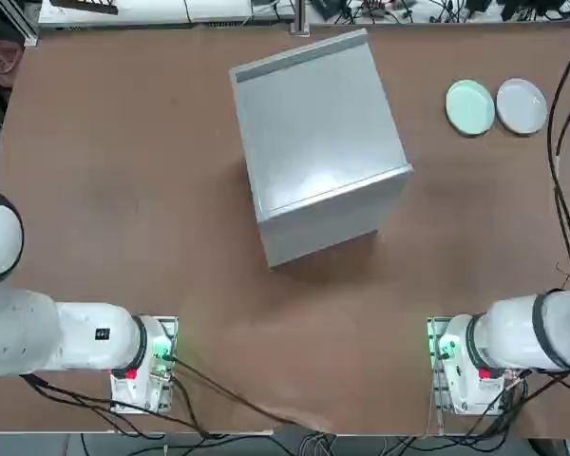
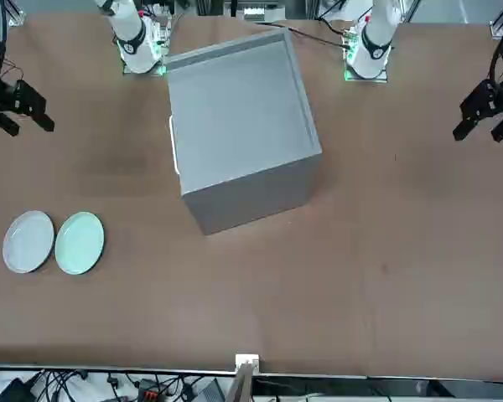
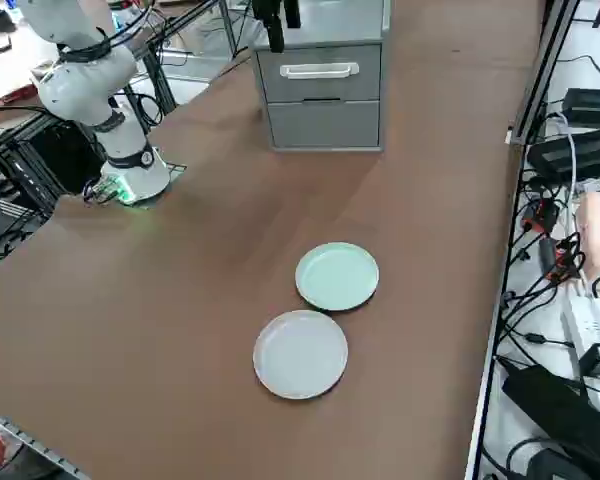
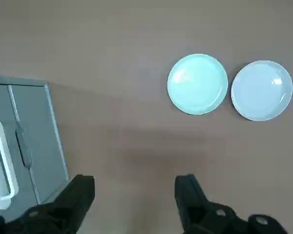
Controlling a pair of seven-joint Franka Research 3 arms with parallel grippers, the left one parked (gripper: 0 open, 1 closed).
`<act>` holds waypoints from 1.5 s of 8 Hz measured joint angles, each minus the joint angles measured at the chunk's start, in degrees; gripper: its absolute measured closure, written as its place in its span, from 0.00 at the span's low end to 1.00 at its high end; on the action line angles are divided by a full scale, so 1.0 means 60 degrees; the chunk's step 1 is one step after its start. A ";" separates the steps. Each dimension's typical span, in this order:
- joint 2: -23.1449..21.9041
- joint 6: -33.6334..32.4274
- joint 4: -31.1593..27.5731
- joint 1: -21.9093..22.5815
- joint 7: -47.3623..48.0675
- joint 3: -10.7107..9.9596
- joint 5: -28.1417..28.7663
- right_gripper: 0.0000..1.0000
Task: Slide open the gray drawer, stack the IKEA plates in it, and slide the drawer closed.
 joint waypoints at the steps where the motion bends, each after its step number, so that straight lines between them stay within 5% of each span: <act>1: 0.0000 -0.0011 0.0000 0.0000 0.0000 0.0000 0.0000 0.00; 7: 0.0088 -0.0067 0.0131 0.0122 0.0168 0.0020 0.0227 0.00; 12: 0.0488 0.0447 -0.0687 0.0130 0.0169 0.0006 0.1956 0.00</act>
